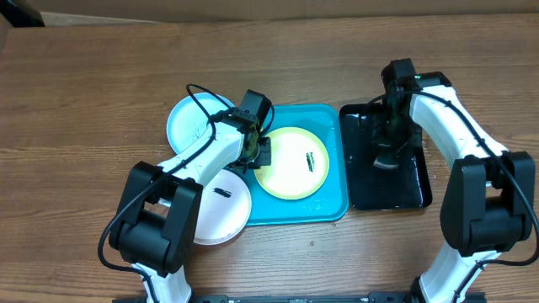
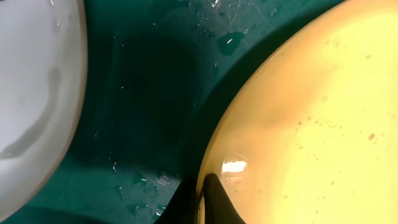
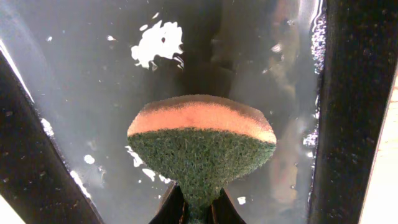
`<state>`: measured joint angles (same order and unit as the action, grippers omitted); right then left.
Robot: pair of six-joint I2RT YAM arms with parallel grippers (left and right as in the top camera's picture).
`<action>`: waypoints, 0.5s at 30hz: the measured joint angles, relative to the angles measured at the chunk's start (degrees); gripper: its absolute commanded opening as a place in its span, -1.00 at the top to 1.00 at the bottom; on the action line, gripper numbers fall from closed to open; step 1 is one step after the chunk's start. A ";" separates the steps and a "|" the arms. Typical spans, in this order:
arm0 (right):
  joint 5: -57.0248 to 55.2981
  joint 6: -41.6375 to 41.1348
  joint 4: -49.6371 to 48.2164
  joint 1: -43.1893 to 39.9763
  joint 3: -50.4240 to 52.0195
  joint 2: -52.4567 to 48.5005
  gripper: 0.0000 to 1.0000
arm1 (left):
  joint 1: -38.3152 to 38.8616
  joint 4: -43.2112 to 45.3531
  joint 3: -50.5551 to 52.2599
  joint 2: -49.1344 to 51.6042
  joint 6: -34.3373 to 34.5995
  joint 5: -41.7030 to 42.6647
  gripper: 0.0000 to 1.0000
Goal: Clean dirty plates on tray and stack at the side
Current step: 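Scrub the yellow plate surface with the sponge in the right gripper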
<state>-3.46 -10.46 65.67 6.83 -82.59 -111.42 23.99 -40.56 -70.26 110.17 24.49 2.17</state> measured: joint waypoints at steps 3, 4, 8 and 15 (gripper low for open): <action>-0.61 0.00 0.87 -0.04 -0.11 0.00 0.93 | -0.42 -1.90 -0.92 0.02 0.00 0.24 0.92; -0.81 -0.02 1.31 -0.04 -0.24 0.00 0.93 | -0.70 -3.04 -1.36 0.02 0.02 0.28 0.93; -1.03 0.00 2.19 -0.04 -1.77 0.00 0.93 | -1.88 -5.53 -3.04 0.09 0.00 0.35 0.92; -0.96 0.02 2.36 -0.04 -2.10 0.00 0.93 | -2.45 -5.29 -3.41 0.11 0.00 0.15 0.92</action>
<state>-4.43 -10.44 68.03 6.79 -84.68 -111.42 21.54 -45.84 -73.67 110.28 24.49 2.33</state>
